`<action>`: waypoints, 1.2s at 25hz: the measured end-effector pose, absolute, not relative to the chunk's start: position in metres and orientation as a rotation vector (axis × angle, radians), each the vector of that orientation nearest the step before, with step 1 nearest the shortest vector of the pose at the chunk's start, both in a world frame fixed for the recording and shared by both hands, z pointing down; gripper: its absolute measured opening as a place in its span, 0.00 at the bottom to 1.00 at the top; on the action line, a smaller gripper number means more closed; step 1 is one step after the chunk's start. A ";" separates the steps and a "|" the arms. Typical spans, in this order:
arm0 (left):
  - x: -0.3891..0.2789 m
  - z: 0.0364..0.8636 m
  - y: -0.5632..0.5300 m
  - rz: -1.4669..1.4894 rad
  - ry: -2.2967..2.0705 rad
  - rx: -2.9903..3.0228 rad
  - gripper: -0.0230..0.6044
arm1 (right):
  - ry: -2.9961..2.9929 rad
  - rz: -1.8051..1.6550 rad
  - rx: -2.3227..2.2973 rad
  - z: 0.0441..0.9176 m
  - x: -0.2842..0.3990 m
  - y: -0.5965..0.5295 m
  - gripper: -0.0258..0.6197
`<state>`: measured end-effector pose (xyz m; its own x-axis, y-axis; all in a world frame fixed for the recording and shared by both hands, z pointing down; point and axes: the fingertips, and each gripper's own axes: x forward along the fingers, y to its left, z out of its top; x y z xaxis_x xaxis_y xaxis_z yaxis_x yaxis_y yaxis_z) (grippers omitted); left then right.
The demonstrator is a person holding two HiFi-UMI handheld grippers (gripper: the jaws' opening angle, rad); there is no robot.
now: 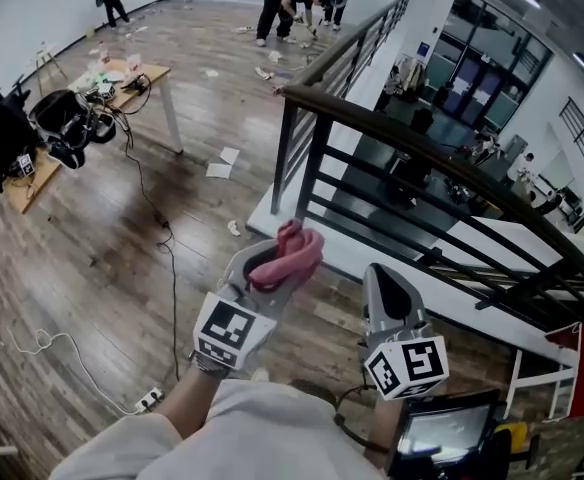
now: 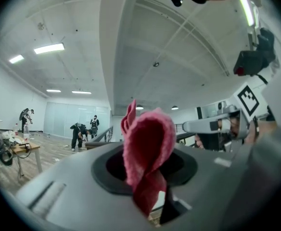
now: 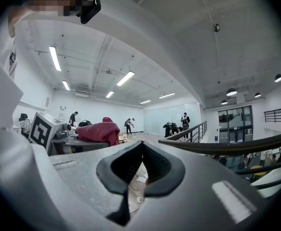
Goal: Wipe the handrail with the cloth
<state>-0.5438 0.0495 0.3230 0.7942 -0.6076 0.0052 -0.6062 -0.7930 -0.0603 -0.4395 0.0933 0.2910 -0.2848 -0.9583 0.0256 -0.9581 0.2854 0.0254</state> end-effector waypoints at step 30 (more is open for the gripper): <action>-0.473 0.310 -0.137 0.021 1.032 -2.865 0.27 | -2.560 0.013 1.760 0.289 -0.362 -0.099 0.04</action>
<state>-0.4732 -0.1366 0.3100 0.7706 -0.6356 -0.0457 -0.6370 -0.7661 -0.0854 -0.3621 -0.0989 0.2892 -0.3579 -0.9332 0.0337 -0.9335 0.3584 0.0129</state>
